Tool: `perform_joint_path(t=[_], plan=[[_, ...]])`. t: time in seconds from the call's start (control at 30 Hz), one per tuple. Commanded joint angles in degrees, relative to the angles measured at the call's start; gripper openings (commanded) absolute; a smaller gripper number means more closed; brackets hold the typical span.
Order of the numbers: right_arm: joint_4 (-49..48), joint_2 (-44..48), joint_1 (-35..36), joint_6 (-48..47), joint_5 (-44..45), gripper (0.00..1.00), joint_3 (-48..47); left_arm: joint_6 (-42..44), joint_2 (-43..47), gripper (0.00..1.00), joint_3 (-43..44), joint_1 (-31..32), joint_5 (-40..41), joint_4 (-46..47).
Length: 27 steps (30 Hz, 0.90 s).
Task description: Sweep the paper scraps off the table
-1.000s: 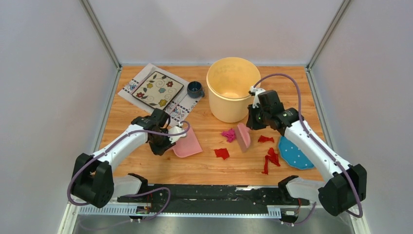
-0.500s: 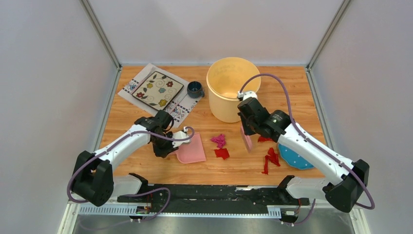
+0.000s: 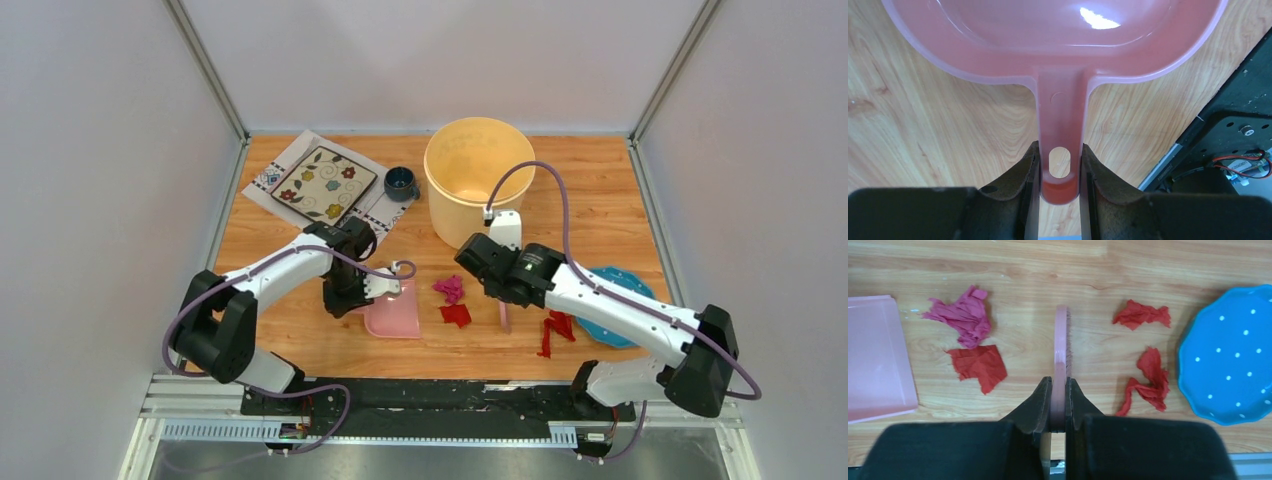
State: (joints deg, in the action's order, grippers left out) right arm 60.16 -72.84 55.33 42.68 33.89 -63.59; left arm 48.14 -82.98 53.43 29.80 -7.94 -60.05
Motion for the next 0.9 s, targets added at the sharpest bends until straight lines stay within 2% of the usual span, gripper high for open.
perform_joint_path(t=[0.0,0.17,0.37,0.47,0.53,0.73,0.87], plan=[[-6.4,-5.2,2.3,4.3,-0.7,0.00,-2.3,-4.2,-2.6,0.00,3.1,0.9,4.9,-1.8],[-17.6,-7.8,3.1,2.9,-6.0,0.00,-3.2,-6.4,-5.2,0.00,6.6,2.8,5.6,-2.8],[-33.9,-10.7,6.0,-7.8,-18.7,0.00,-6.4,-6.4,-6.9,0.00,7.1,2.9,3.3,-2.8],[-35.7,-11.3,8.5,-12.2,-20.4,0.00,-10.0,-6.4,-6.7,0.00,6.3,2.9,2.6,-2.2],[-35.3,-10.3,8.6,-12.4,-19.6,0.00,-10.9,-6.7,-6.2,0.00,6.1,2.9,2.1,-1.7],[-24.5,-4.3,8.6,-13.4,-7.1,0.00,-14.1,-7.3,-2.2,0.00,4.7,1.6,-2.2,-0.3],[-18.2,2.8,8.7,-15.2,-1.0,0.00,-14.5,-8.5,1.3,0.00,4.6,-2.5,-10.4,0.9]])
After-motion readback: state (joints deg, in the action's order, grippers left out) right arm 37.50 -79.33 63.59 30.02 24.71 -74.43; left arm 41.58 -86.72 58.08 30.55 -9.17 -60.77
